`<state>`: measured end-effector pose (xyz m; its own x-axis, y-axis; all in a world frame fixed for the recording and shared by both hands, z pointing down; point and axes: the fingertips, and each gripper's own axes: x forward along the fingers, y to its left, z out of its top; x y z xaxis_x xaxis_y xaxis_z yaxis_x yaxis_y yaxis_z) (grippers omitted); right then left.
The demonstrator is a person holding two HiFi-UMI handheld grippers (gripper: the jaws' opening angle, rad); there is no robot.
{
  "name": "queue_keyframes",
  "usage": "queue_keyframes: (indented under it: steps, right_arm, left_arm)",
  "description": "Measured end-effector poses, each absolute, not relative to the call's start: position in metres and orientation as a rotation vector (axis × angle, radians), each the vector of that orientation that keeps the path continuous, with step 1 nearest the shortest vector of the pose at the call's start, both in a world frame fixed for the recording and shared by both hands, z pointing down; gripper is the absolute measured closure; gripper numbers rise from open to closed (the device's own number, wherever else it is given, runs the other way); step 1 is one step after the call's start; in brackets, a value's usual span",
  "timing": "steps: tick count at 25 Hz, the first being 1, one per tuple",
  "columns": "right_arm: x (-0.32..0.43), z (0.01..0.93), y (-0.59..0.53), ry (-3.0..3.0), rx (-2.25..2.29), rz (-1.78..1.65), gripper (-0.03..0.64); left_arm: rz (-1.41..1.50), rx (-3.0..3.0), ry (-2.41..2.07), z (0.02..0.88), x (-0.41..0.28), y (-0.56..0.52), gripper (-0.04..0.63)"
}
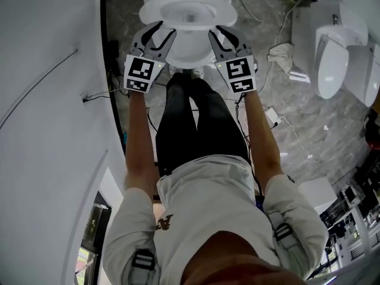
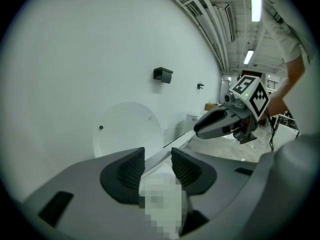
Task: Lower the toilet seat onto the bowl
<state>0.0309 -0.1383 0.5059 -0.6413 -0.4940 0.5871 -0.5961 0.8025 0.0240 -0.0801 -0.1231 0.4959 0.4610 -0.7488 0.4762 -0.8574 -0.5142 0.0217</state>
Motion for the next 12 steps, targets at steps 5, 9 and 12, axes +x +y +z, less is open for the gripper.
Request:
queue_keyframes:
  steps: [5, 9, 12]
  right_arm:
    - [0.033, 0.513, -0.126, -2.392, 0.782, 0.251, 0.516]
    - [0.034, 0.517, -0.123, -2.388, 0.795, 0.274, 0.515]
    - [0.034, 0.520, -0.118, -2.384, 0.804, 0.288, 0.516]
  left_arm:
    - [0.622, 2.446, -1.364, 0.503, -0.078, -0.111, 0.434]
    - [0.632, 2.450, -1.351, 0.507, -0.078, -0.107, 0.434]
    - [0.630, 2.454, -1.342, 0.509, -0.077, -0.102, 0.434]
